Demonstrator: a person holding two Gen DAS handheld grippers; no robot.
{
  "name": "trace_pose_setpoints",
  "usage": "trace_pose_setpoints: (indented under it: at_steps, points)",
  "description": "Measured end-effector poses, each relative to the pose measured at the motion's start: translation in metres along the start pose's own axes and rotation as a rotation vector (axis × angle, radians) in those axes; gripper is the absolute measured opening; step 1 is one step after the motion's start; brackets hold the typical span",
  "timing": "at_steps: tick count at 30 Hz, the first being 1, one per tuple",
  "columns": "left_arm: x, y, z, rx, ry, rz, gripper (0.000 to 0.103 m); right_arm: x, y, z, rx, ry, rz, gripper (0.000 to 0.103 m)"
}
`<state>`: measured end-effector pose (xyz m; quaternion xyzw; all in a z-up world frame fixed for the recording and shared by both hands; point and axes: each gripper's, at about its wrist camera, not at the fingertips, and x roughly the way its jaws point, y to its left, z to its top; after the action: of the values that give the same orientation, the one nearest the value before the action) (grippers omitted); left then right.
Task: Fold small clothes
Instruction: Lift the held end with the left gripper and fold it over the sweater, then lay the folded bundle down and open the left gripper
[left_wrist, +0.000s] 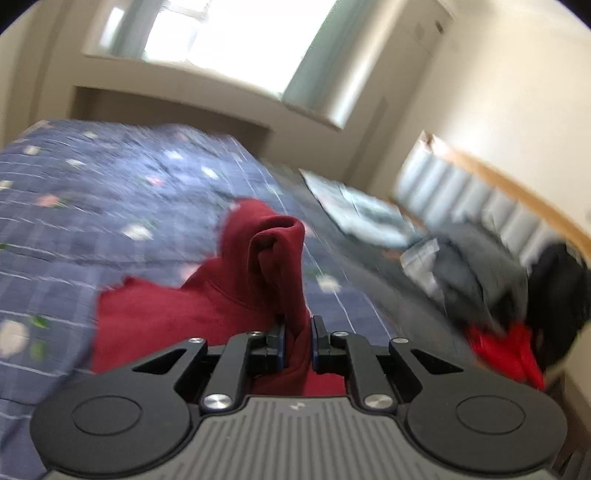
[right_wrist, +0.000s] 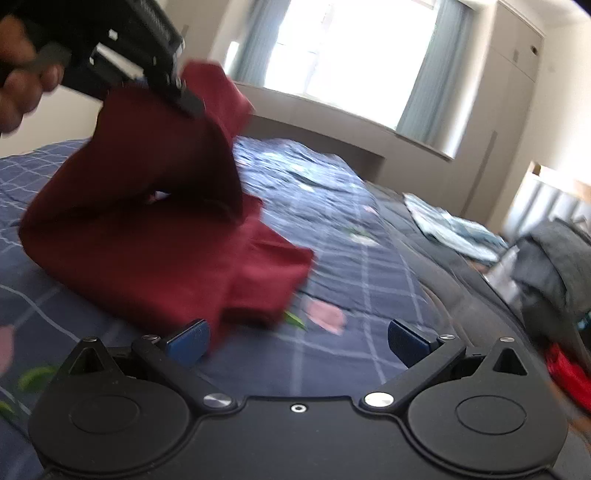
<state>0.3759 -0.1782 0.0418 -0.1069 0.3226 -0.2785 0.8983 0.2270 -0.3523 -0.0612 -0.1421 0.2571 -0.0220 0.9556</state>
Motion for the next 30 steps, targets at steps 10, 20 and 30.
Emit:
trace_pose_setpoints:
  at_steps: [10, 20, 30]
  points:
    - [0.041, -0.046, -0.054, 0.174, 0.183, 0.028, 0.020, -0.013, -0.047, -0.037, 0.135, 0.057, -0.020, 0.102]
    - [0.023, -0.035, -0.064, 0.121, 0.209, -0.074, 0.081, -0.011, -0.078, -0.039, 0.233, 0.048, -0.045, 0.102]
    - [-0.038, 0.001, -0.062, 0.072, 0.086, 0.121, 0.103, 0.003, -0.080, -0.014, 0.384, -0.005, 0.063, 0.102]
